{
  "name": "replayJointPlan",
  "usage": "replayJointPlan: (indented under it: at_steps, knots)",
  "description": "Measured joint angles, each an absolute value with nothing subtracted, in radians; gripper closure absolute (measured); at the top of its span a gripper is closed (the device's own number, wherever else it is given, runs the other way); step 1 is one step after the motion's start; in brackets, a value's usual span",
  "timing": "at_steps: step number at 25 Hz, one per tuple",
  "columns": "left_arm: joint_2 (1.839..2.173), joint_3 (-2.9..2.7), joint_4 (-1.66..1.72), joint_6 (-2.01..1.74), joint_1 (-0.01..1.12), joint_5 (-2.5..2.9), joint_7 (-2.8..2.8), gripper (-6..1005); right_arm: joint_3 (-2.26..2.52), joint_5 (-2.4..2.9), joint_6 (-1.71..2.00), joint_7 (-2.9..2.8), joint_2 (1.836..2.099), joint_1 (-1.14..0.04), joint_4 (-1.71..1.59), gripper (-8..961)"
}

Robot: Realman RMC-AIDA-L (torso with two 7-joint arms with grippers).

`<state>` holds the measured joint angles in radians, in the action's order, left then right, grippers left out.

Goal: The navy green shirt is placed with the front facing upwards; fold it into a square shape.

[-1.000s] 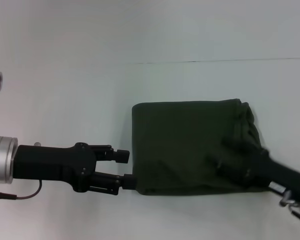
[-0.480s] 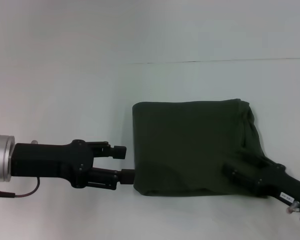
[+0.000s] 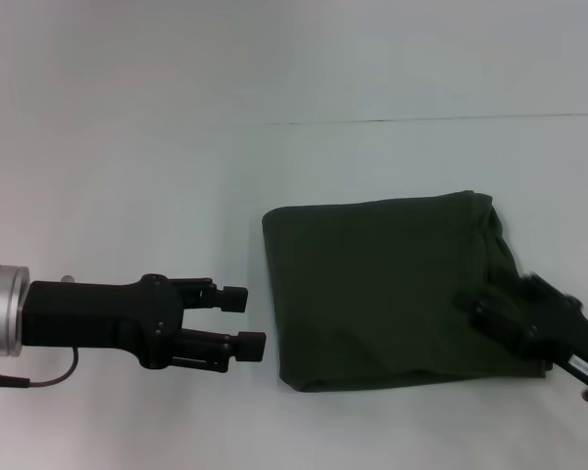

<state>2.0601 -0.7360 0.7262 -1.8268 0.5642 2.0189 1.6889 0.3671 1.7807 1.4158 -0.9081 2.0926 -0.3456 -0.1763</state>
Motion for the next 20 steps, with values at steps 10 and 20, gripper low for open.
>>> replayJointPlan:
  at_steps: [10,20]
  knots:
    - [2.060,-0.736,0.728,-1.827,0.564,2.019,1.689,120,0.394,1.798,1.235,-0.920,2.097,-0.463,-0.123,69]
    - [2.060,-0.736,0.727,-1.825,0.560,2.019,1.689,121,0.296,1.791,1.187,-0.944,2.088,-0.418,-0.158,71]
